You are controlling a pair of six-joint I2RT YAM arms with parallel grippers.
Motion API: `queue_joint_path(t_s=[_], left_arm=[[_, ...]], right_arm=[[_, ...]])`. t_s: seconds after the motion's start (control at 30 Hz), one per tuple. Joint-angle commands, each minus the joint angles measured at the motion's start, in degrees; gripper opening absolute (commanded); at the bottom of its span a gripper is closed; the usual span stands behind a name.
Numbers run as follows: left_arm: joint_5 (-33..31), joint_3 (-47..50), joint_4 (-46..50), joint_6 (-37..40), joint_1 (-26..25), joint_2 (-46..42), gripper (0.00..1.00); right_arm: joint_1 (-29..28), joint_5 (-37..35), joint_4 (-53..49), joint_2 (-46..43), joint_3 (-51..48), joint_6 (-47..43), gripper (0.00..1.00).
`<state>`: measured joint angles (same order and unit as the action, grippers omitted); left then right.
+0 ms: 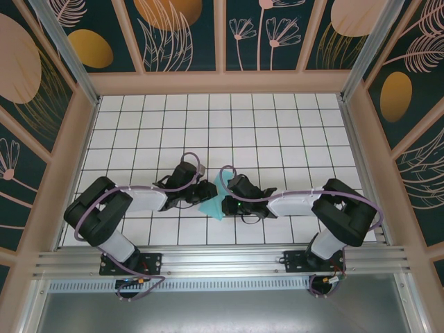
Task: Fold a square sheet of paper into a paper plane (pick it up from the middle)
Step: Fold the triangle a second time at the center of the table.
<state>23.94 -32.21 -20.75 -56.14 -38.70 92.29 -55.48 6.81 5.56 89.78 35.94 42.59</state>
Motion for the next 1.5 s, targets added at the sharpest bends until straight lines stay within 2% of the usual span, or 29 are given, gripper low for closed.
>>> queue_joint_path(t_s=[0.0, 0.2, 0.33, 0.43, 0.6, 0.87, 1.47], left_arm=[[1.2, -1.5, -2.4, 0.2, -0.5, 1.8, 0.18], [1.5, -1.9, -4.2, -0.6, -0.5, 3.1, 0.18], [1.5, -2.0, -4.8, -1.1, -0.5, 3.5, 0.19], [1.7, -2.1, -5.3, -1.3, -0.5, 3.9, 0.19], [1.5, -1.8, -5.8, -1.7, -0.5, 4.0, 0.19], [1.8, -1.7, -6.1, -1.8, -0.4, 4.7, 0.19], [1.6, -1.6, -6.2, -1.7, -0.5, 5.6, 0.18]], right_arm=[[0.3, -1.2, -0.6, -1.9, 0.2, 0.7, 0.14], [0.2, -1.7, -2.5, -6.8, 0.2, 1.0, 0.16], [0.0, 2.3, -1.0, -9.6, -0.6, -0.2, 0.18], [-0.9, 6.2, 0.8, -8.2, 0.3, -1.5, 0.19], [-2.9, 7.2, 1.7, -3.9, 2.7, -2.1, 0.19], [-3.1, 4.8, -0.1, 1.4, 4.8, -1.2, 0.18], [-2.4, 2.4, -1.4, 3.6, 2.9, -1.2, 0.17]])
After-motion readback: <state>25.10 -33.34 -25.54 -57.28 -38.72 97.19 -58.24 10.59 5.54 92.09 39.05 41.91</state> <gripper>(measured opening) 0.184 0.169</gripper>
